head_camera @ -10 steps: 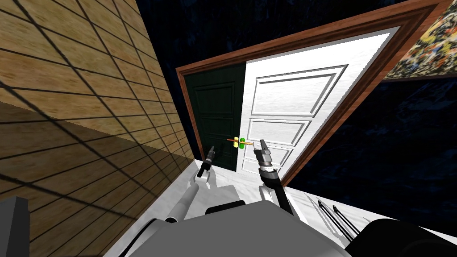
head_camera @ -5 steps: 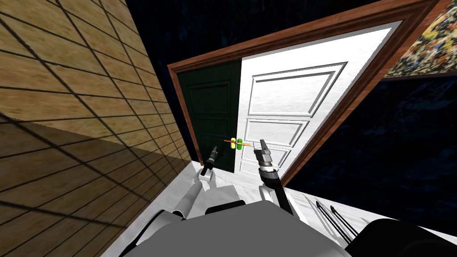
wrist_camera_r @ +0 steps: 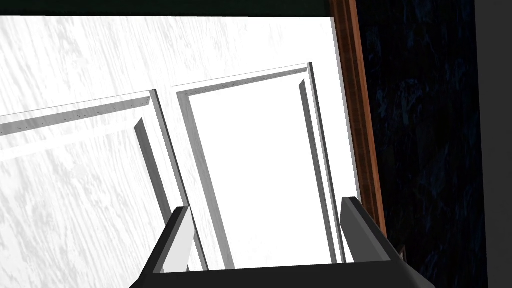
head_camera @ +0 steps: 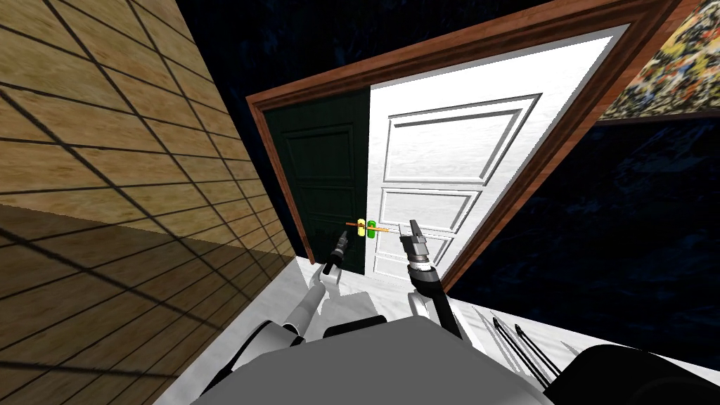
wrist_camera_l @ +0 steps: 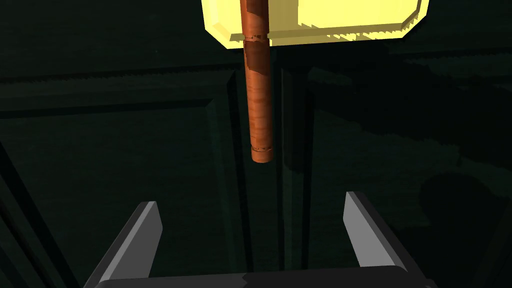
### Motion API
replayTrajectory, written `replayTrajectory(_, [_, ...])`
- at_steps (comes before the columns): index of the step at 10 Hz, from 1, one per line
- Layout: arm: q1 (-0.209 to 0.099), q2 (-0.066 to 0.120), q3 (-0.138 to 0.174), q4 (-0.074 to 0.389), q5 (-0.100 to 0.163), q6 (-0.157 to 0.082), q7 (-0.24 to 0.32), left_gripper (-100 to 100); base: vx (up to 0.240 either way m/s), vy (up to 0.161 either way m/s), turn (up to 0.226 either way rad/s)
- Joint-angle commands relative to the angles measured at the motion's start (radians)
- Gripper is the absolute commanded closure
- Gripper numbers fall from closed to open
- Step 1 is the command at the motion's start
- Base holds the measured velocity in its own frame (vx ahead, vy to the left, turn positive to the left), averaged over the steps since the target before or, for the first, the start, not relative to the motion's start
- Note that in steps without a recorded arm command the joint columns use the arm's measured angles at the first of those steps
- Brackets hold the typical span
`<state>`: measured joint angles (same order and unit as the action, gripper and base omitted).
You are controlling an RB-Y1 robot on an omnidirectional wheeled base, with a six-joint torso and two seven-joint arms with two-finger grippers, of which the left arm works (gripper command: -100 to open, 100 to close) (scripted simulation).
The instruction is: Push the door open
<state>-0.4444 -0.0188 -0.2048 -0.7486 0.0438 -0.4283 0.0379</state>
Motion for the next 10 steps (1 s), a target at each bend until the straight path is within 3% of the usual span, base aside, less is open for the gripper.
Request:
replayTrajectory(1, [-0.018,-0.008,0.001,0.034,0.002,-0.011,0.001,-100,0.026,-0.066,0.004])
replayTrajectory(2, [-0.024,-0.019,0.000,0.045,0.002,-0.010,0.002,-100,0.016,-0.045,-0.015])
replayTrajectory(5, [-0.022,-0.013,0.000,0.039,0.002,-0.009,0.002,-100,0.001,-0.004,-0.001])
replayTrajectory(10, [-0.015,0.005,-0.004,0.036,0.024,0.011,-0.022,-100,-0.198,0.017,-0.109])
